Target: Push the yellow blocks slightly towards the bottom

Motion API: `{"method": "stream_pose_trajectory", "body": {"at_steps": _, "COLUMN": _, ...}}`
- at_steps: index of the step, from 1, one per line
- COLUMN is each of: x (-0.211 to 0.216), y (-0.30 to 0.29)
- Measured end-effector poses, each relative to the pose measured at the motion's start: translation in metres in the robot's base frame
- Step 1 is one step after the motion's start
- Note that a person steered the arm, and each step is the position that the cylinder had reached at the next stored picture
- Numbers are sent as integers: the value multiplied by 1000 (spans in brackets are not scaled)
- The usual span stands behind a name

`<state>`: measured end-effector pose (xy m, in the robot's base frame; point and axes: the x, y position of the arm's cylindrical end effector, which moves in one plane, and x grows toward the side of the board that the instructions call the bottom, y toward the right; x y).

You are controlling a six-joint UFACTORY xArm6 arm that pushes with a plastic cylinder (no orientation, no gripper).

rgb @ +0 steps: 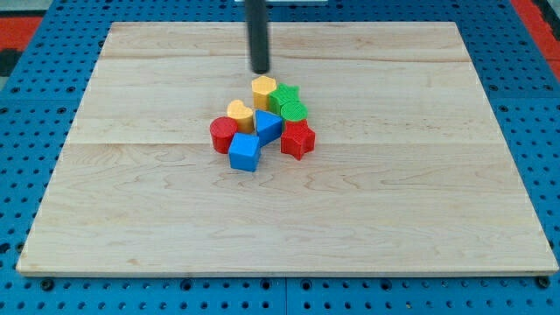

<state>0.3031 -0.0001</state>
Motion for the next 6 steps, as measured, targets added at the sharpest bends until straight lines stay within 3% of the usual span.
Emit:
{"method": "stream_pose_trajectory", "body": {"at_steps": 1, "x": 55, "y": 6}}
{"method": "stream_pose_trajectory", "body": {"at_steps": 2, "x": 73, "y": -10}}
{"method": "stream_pose_trajectory", "body": {"at_steps": 3, "x": 41, "y": 16}}
{"method": "stream_pose_trajectory", "body": {"at_steps": 4, "x": 34, "y": -7}}
{"method": "stream_pose_trajectory", "body": {"at_steps": 5, "x": 34, "y": -49}}
{"method": "stream_pose_trajectory", "body": {"at_steps": 6, "x": 67, "y": -70}}
